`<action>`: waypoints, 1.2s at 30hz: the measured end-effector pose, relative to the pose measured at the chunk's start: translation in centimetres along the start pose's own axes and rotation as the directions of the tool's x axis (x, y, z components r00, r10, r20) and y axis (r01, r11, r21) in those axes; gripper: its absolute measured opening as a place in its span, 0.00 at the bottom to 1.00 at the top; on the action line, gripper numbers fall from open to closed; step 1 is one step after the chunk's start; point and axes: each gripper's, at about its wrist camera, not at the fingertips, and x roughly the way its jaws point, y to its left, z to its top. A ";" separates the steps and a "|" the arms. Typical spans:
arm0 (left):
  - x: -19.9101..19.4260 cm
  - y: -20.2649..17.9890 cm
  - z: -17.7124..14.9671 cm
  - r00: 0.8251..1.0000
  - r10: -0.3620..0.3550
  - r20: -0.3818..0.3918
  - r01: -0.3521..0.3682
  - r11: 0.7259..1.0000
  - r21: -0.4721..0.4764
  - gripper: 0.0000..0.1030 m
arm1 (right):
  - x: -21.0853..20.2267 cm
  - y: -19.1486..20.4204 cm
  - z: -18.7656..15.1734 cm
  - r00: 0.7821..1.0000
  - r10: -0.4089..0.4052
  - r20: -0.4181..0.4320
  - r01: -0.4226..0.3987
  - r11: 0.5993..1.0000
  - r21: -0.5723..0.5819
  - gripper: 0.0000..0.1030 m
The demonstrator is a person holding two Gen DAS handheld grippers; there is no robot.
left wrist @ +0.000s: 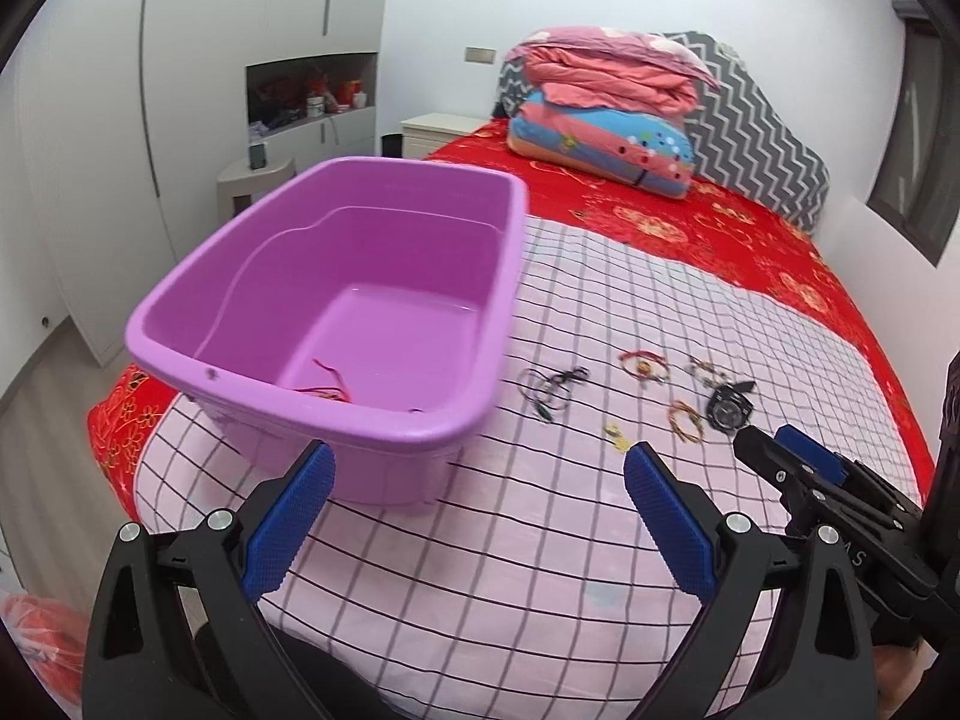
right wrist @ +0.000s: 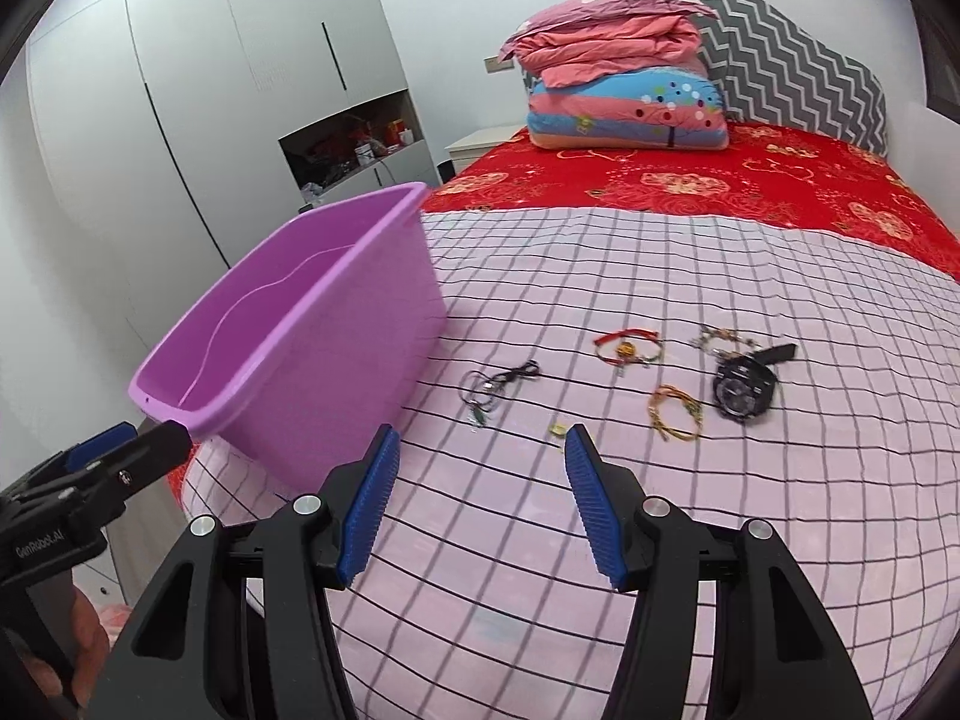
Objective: Organize jewelry
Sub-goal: 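Move the left tool to the black cord necklace while the right tool approaches the black watch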
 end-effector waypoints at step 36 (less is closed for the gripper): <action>18.6 -10.4 -2.9 0.981 -0.015 -0.195 0.029 0.997 0.072 0.92 | 9.2 -15.4 -2.7 0.987 -0.121 -0.107 0.131 0.987 0.095 0.54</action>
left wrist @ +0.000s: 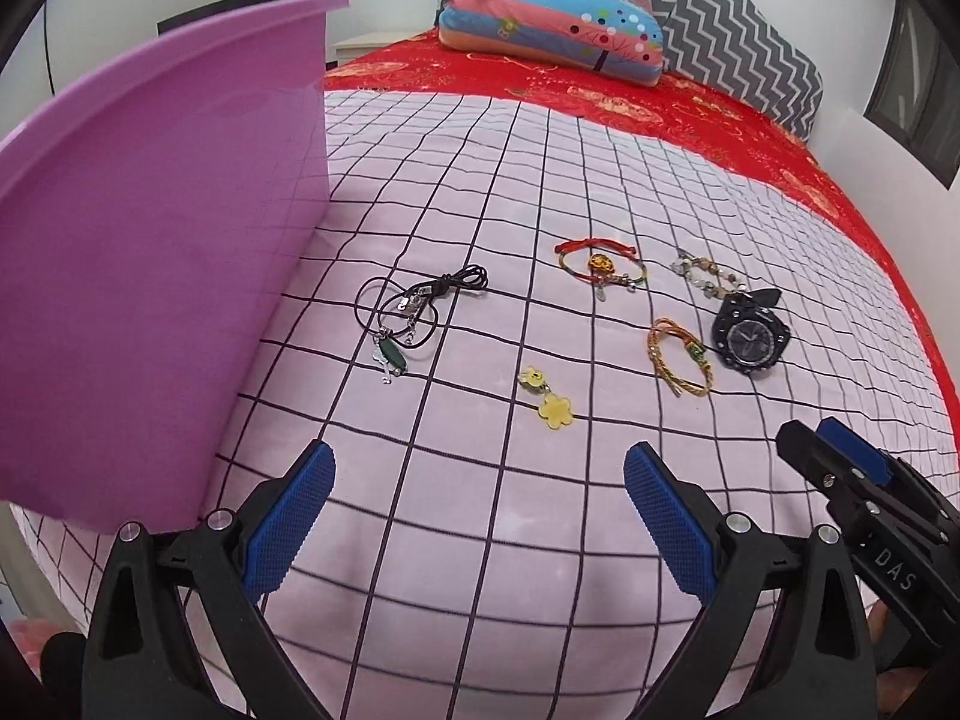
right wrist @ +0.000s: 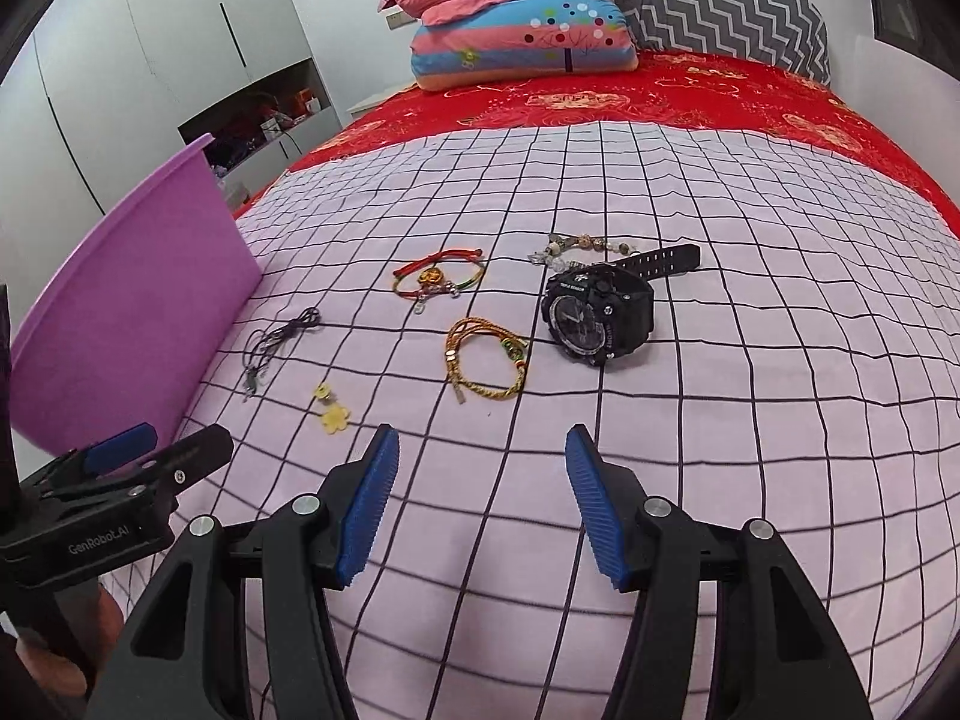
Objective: Organize jewelry
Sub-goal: 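Move the left tool to the black cord necklace while the right tool approaches the black watch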
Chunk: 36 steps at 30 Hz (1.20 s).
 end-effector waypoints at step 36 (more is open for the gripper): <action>9.0 2.8 5.3 0.995 0.095 0.025 -0.094 0.995 -0.033 0.92 | 8.6 -5.2 4.1 0.991 -0.129 -0.025 0.131 0.985 0.116 0.60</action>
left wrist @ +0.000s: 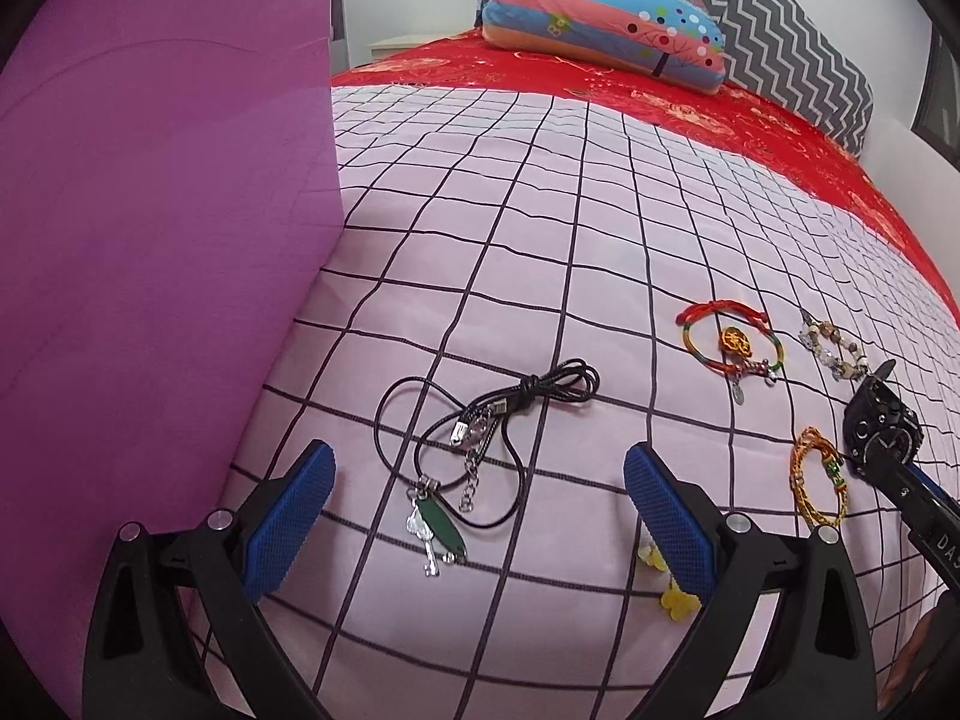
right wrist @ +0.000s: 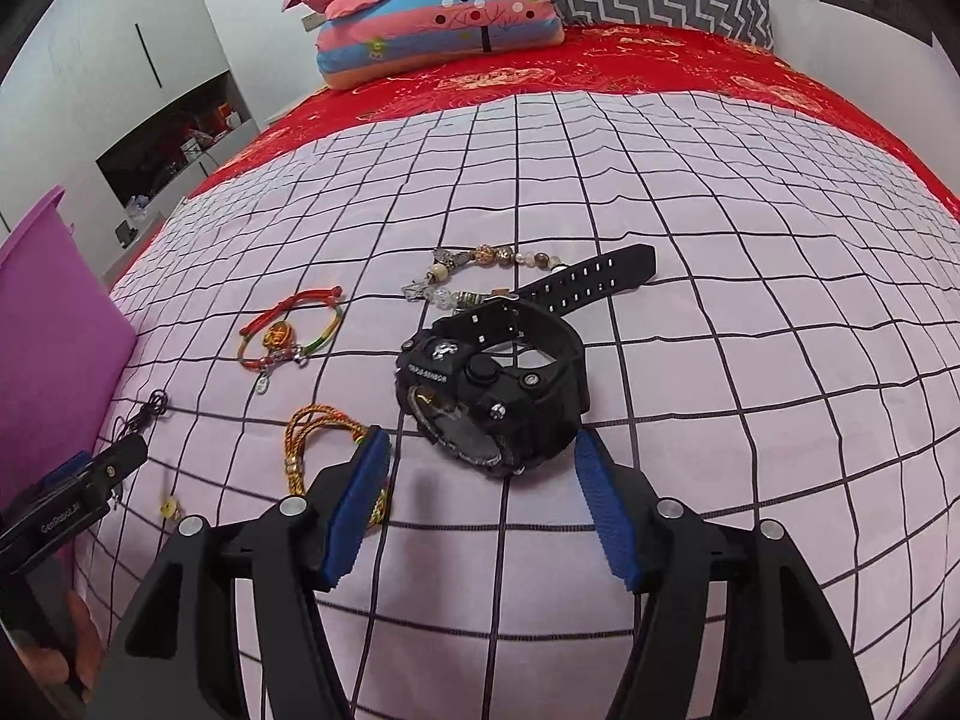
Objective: Organize jewelry
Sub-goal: 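Move the left tool to the black cord necklace while the right tool approaches the black watch, then grasp the black cord necklace with the left tool while the right tool grasps the black watch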
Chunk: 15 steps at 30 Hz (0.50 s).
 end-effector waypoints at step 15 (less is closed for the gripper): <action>2.1 -0.4 1.3 1.000 0.001 0.003 -0.001 1.000 0.008 0.92 | 2.4 0.3 1.6 1.000 -0.031 -0.002 0.031 0.999 0.017 0.65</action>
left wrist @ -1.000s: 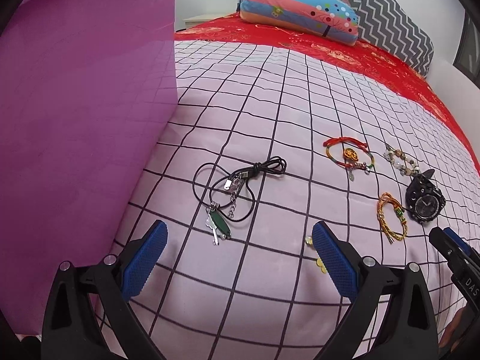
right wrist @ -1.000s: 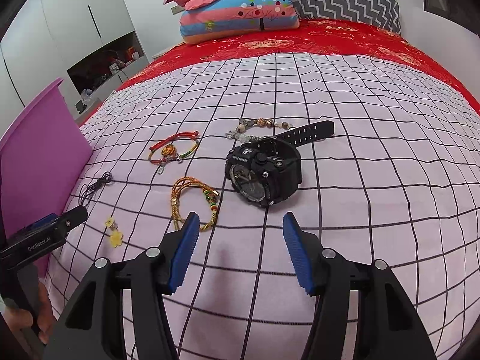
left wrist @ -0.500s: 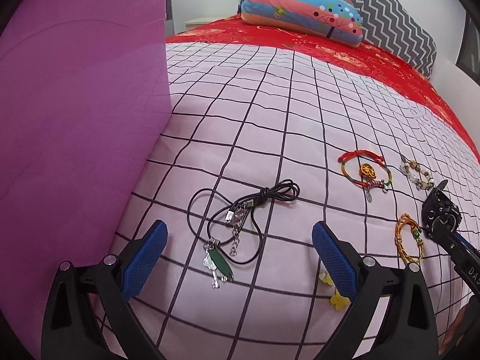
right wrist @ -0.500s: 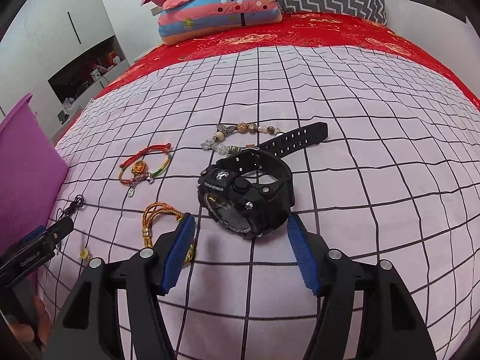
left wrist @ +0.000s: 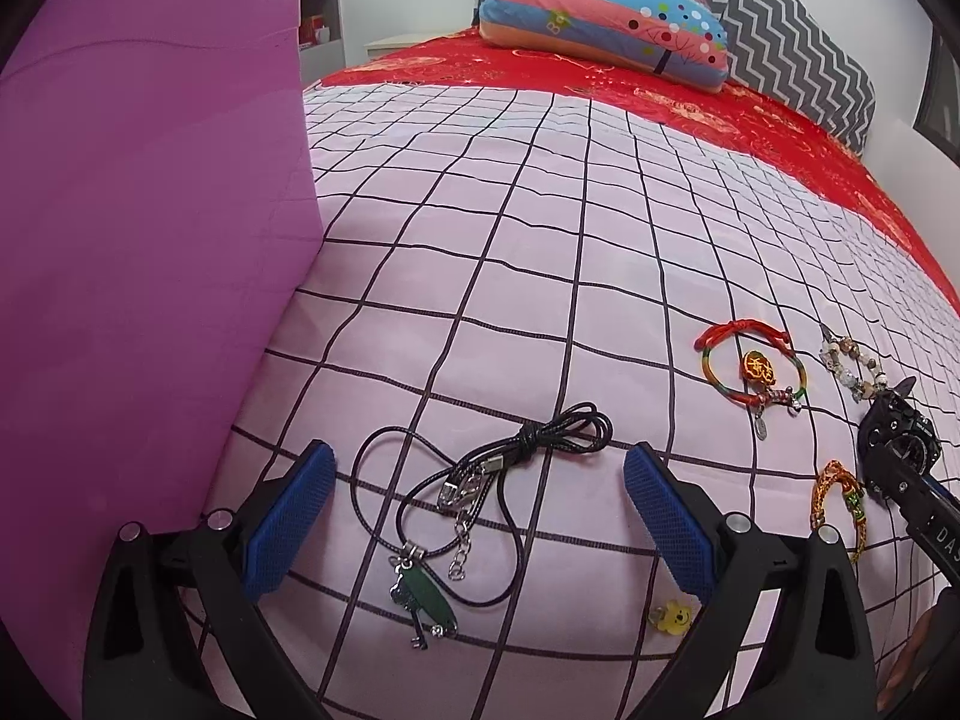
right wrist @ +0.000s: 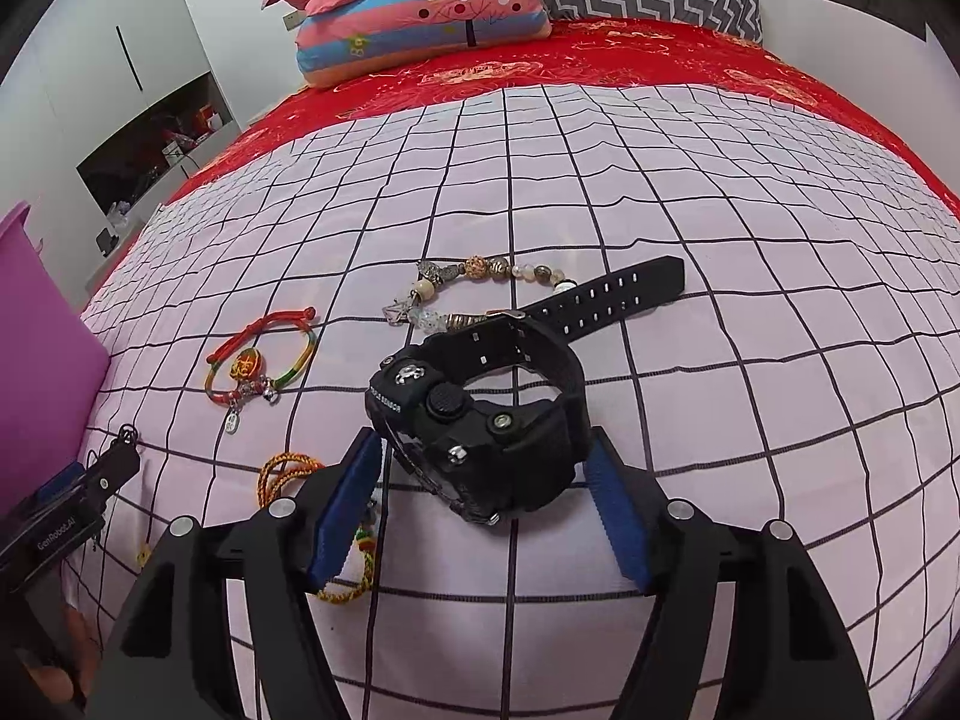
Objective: Organize jewelry
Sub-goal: 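Grasp the black cord necklace with the left tool while the right tool grasps the black watch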
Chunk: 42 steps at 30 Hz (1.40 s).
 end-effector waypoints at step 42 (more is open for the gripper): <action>-1.2 -0.9 -1.7 0.998 -0.052 -0.034 0.055 0.996 0.069 0.11 | -0.9 0.1 -1.3 1.000 -0.020 -0.002 0.020 0.999 -0.029 0.64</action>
